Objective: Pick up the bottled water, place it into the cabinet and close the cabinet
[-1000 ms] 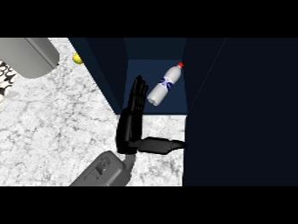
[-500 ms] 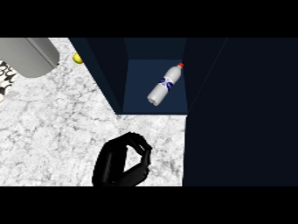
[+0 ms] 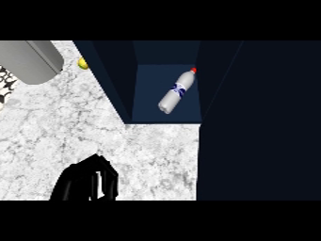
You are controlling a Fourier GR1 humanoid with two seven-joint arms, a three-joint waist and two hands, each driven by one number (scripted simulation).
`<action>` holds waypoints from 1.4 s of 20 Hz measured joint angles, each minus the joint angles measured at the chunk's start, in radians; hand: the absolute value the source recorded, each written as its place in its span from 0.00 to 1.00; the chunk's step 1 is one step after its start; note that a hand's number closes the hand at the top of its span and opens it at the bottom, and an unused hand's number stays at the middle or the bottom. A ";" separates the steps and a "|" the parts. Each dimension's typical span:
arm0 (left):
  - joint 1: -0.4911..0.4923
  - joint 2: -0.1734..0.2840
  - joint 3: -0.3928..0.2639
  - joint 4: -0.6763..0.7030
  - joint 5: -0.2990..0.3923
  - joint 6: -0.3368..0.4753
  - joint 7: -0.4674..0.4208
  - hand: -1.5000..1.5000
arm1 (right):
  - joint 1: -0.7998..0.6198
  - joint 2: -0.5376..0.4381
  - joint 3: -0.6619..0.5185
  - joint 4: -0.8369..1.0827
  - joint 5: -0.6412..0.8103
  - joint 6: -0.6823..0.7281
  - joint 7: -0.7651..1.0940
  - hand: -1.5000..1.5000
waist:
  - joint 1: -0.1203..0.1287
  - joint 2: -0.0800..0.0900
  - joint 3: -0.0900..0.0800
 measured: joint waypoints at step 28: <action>0.336 0.353 0.395 -0.210 0.280 -0.283 -0.070 0.00 | -0.243 -0.066 0.375 -0.019 0.087 0.024 0.113 1.00 | 0.042 -0.020 -0.016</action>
